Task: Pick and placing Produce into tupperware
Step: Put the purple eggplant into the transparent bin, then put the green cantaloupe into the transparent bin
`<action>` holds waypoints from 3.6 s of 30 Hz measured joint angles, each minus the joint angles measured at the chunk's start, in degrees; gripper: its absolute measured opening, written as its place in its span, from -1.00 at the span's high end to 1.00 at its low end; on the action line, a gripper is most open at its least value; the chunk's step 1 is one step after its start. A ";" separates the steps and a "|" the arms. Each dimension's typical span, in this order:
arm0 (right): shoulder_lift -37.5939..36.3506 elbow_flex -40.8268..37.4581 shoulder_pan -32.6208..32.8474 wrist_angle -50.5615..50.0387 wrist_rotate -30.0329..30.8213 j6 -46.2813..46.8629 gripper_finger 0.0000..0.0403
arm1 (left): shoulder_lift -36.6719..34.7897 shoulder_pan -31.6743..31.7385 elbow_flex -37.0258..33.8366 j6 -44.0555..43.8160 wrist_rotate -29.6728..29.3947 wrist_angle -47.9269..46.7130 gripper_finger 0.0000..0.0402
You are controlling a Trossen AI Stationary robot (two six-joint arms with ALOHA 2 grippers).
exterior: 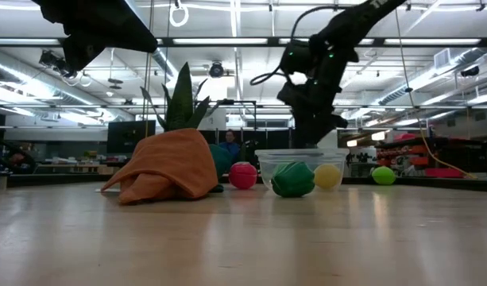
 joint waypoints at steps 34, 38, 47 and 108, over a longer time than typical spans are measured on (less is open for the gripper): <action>7.99 2.21 1.16 -7.73 3.84 -1.16 0.24 | 0.00 -0.02 0.00 0.42 -0.01 -0.02 0.92; 7.11 2.21 1.47 -7.44 5.17 -1.54 0.21 | 0.00 -0.02 0.00 0.44 -0.02 -0.04 0.88; 2.90 3.81 0.78 -9.95 5.41 -2.79 0.20 | 0.00 -0.02 0.00 0.46 -0.02 -0.04 0.90; 2.72 15.06 -20.31 -21.28 6.87 -19.68 0.15 | 0.00 0.85 0.00 -6.24 -0.05 0.00 0.87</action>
